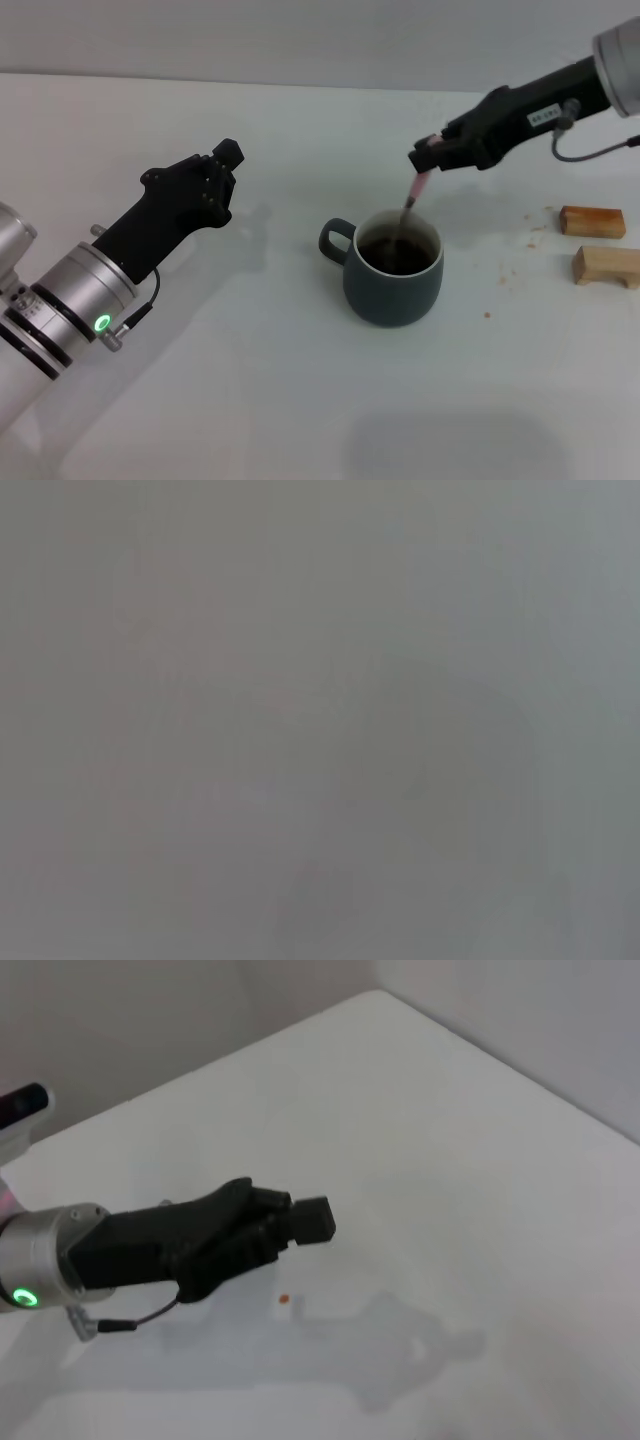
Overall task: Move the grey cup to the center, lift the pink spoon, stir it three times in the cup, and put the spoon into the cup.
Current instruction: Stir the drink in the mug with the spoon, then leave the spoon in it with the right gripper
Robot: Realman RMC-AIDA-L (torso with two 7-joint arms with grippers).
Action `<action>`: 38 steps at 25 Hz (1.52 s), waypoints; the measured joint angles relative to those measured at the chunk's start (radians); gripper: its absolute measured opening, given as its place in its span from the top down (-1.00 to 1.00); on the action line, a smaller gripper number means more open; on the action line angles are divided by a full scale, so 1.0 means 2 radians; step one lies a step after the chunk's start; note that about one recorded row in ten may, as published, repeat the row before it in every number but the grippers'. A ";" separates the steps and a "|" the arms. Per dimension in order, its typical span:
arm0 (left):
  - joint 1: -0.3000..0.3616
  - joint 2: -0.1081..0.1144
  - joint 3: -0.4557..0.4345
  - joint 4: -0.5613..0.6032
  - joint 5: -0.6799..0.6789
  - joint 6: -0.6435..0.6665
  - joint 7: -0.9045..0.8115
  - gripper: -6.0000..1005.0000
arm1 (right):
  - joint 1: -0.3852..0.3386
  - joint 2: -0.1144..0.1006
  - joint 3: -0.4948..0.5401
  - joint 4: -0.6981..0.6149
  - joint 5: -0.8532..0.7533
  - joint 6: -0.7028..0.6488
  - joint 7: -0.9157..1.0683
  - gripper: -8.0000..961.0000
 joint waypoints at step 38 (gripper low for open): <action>-0.005 0.000 -0.003 0.003 0.000 -0.003 -0.005 0.91 | 0.039 0.027 -0.041 0.012 -0.045 0.052 -0.003 0.77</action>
